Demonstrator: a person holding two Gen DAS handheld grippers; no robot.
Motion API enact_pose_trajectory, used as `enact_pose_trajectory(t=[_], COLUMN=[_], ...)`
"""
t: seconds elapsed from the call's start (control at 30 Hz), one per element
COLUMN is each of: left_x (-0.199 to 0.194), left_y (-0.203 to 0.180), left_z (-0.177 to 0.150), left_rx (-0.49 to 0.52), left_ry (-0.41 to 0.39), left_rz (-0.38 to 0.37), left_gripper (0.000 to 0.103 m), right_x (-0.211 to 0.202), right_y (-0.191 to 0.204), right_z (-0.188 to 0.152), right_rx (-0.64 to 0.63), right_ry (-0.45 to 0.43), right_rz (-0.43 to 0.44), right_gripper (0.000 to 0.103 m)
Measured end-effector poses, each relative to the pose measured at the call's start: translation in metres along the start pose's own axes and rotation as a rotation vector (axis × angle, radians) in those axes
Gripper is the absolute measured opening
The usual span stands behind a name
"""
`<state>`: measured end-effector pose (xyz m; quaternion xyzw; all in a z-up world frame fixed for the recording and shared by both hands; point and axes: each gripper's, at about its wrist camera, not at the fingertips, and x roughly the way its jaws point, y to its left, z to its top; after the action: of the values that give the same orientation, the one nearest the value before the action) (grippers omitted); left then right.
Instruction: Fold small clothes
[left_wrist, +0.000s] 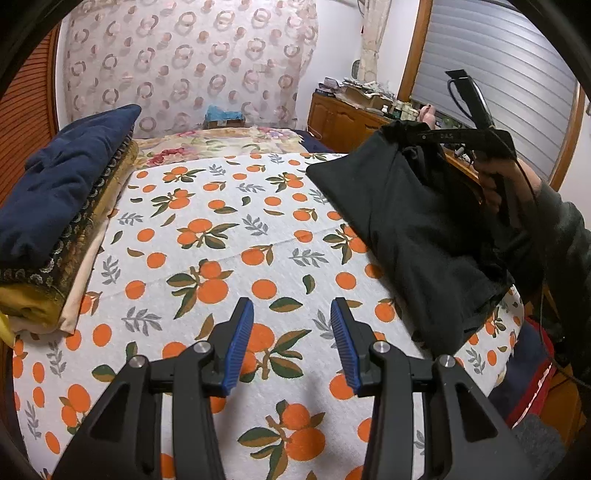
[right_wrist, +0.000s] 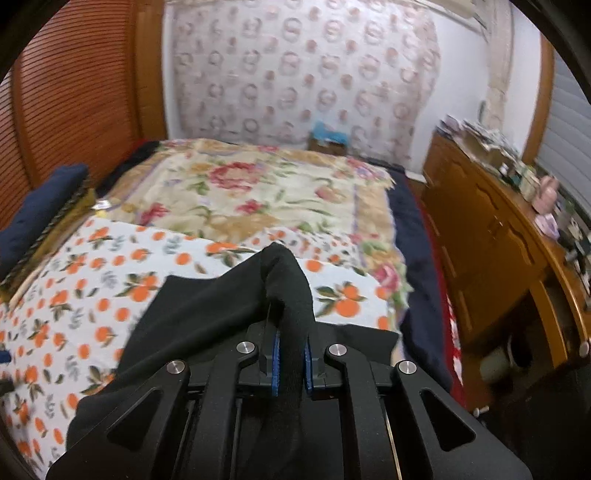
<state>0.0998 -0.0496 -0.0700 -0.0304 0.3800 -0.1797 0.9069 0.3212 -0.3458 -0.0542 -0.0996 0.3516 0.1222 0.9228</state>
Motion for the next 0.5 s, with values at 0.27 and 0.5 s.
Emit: enact_pose_trajectory(t=[0.27,0.5], left_x=[0.003,0.013], left_y=[-0.005,-0.019], left_z=[0.001,0.007], left_rx=[0.008,0.017], left_ry=[0.004,0.005], left_rz=[-0.011,-0.036], left_gripper=[0.042,0.042], right_x=[0.008,-0.032], right_y=[-0.029,-0.027], right_z=[-0.009,-0.034], right_rx=[0.064,0.074], right_ry=[0.041,-0.004], right_rz=[-0.114,0.013], right_gripper=[0.031,0.032])
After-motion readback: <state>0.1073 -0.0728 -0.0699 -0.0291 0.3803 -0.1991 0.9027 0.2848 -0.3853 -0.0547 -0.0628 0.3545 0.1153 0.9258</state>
